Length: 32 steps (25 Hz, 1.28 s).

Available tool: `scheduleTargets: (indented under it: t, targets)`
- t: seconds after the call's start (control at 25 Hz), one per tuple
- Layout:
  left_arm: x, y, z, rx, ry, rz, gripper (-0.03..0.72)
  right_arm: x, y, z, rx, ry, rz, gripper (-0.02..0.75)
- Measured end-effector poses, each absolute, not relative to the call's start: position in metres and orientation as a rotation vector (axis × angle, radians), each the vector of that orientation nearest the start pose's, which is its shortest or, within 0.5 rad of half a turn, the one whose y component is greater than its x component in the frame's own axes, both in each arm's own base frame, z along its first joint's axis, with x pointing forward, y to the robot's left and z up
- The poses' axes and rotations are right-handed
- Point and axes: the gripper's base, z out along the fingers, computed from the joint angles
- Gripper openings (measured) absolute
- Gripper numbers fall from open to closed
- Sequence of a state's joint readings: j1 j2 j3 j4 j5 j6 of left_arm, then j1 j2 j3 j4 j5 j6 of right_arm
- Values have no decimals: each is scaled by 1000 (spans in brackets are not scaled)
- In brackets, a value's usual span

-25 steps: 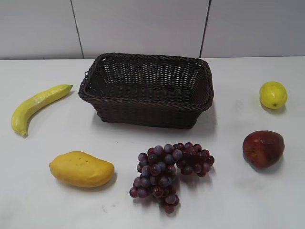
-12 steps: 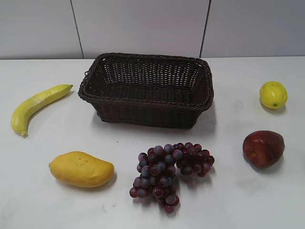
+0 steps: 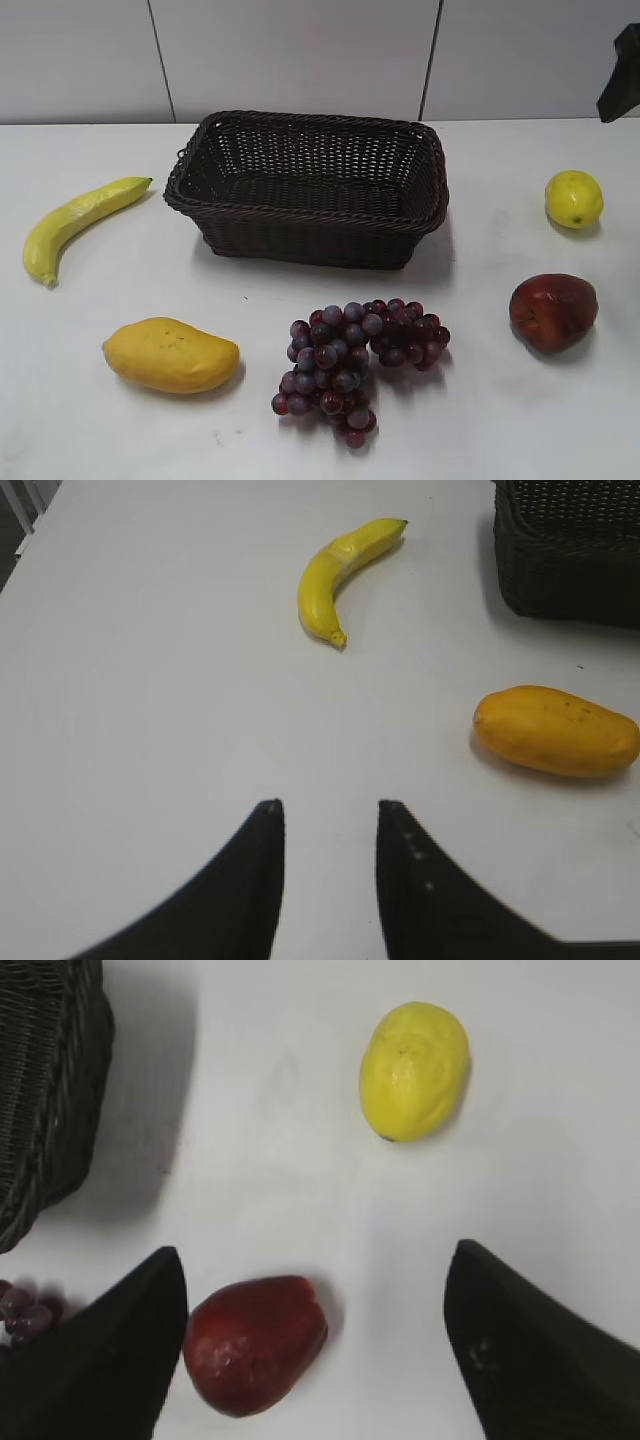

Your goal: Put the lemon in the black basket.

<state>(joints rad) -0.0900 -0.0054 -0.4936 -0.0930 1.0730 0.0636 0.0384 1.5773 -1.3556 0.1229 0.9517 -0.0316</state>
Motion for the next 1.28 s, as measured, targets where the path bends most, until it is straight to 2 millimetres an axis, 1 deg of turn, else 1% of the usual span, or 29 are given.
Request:
scheduleTargets:
  t: [0.08,0.24,0.52,0.76,0.96,1.16,1.28]
  targets:
    - [-6,-7,275,163,2050,-128,237,349,21,303,-38,2684,139,605]
    - [-6,-7,275,163,2050,-128,237,374,20,284,-47,2751,107,605]
    - [-6,-7,275,163,2050,-128,237,407,8,258,24,2794,108,605]
    - [-6,-7,275,163,2050,-128,237,421,0,231,56,2844,105,605]
    - [-6,-7,275,163,2050,-128,237,429,-1,215,74,2835,97,605]
    - [-6,-7,275,163,2050,-128,237,438,-5,192,104,2853,37,605]
    - [-6,-7,275,163,2050,-128,237,442,-7,182,94,2854,7,605]
